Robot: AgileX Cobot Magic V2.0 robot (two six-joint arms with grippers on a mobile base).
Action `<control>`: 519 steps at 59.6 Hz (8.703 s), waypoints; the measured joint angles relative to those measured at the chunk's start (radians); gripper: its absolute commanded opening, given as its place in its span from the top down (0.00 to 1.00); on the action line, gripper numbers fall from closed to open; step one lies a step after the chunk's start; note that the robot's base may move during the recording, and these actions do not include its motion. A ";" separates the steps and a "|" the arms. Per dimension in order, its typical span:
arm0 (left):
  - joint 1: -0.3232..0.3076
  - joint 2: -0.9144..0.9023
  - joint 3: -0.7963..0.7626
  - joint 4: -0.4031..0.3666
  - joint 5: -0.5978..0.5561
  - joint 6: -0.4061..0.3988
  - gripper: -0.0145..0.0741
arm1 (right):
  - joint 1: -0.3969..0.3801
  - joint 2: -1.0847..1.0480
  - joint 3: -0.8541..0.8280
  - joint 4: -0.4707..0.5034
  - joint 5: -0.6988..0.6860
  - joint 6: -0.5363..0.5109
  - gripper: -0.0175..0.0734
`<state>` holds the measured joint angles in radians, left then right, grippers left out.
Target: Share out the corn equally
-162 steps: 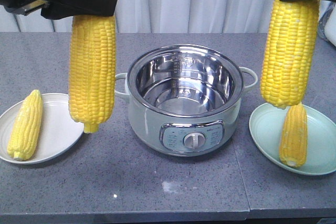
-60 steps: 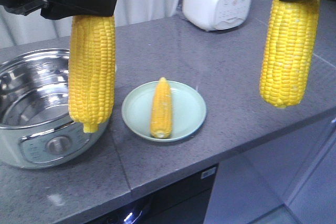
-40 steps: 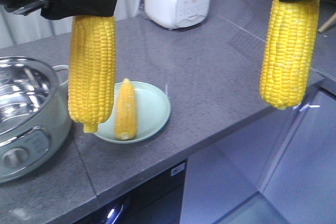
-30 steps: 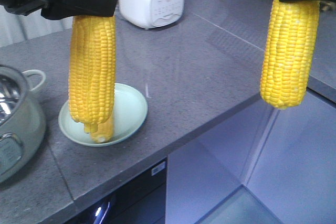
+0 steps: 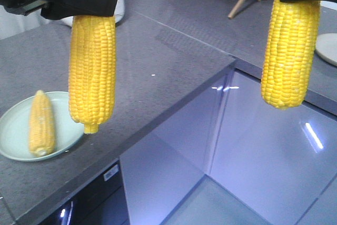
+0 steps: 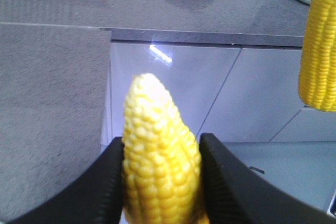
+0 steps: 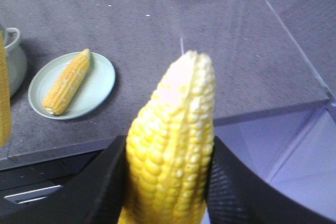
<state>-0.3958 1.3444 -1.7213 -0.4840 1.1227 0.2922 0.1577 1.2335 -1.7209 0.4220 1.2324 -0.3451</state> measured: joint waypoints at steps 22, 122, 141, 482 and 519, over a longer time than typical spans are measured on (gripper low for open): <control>0.000 0.000 0.000 0.000 0.000 0.000 0.84 | 0.000 0.000 0.000 0.000 0.000 0.000 0.81; 0.000 0.000 0.000 0.000 0.000 0.000 0.84 | 0.000 0.000 0.000 0.000 0.001 0.000 0.81; 0.000 0.000 0.000 0.000 0.000 0.000 0.84 | 0.000 0.000 0.000 0.000 0.003 0.000 0.81; 0.000 0.000 0.000 0.000 0.000 0.000 0.84 | 0.000 0.000 0.000 0.000 0.003 0.000 0.81; 0.000 0.000 0.000 0.000 0.000 0.000 0.84 | 0.000 0.000 0.000 0.000 0.003 0.000 0.81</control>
<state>-0.3958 1.3444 -1.7213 -0.4840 1.1227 0.2922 0.1577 1.2335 -1.7209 0.4220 1.2353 -0.3451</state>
